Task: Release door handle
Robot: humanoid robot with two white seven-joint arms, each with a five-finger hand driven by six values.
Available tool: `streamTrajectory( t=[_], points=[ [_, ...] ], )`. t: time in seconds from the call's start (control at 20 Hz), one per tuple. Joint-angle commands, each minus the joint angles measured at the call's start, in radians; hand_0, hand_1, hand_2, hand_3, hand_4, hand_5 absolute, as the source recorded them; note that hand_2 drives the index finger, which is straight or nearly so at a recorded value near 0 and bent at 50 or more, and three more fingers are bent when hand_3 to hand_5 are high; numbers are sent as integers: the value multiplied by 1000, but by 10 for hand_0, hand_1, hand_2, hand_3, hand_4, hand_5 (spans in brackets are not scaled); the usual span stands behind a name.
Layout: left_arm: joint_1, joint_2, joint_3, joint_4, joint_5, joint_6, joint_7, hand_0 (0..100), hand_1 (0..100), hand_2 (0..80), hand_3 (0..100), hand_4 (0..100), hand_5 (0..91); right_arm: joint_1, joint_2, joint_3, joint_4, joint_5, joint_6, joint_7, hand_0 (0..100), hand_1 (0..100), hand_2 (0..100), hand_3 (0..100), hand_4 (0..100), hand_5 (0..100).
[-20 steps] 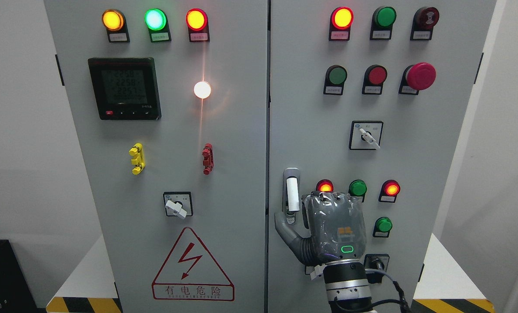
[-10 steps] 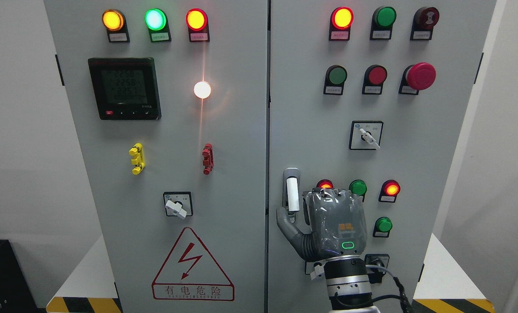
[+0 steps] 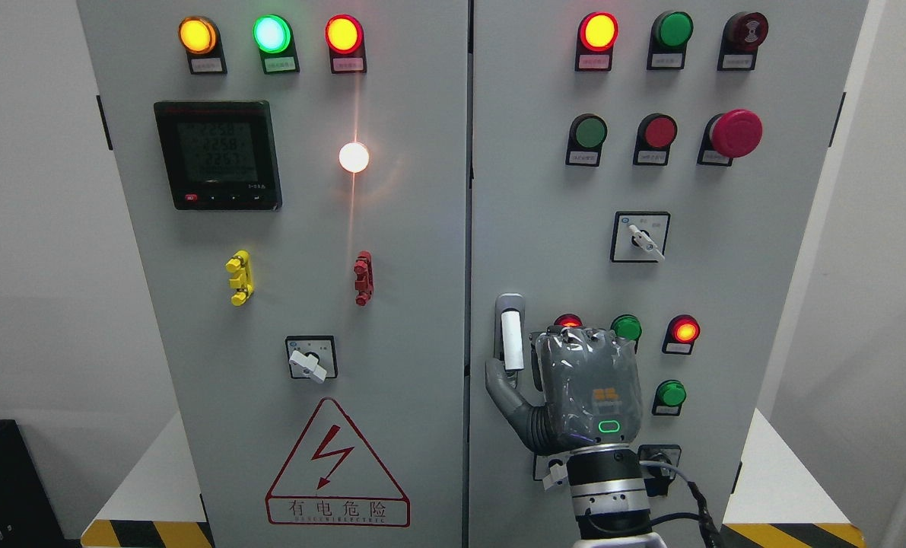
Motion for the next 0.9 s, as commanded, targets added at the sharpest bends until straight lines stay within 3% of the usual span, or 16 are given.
streamTrajectory(
  t=[0.0, 0.85],
  points=[
    [9, 0, 0, 0, 0, 0, 0, 120, 556, 0, 0, 0, 0, -1, 2, -7, 6, 0, 0, -1, 352, 386, 981, 1000, 1000, 1000],
    [9, 0, 0, 0, 0, 0, 0, 120, 556, 0, 0, 0, 0, 1, 4, -10, 5, 0, 1, -2, 409, 400, 981, 1000, 1000, 1000]
  ],
)
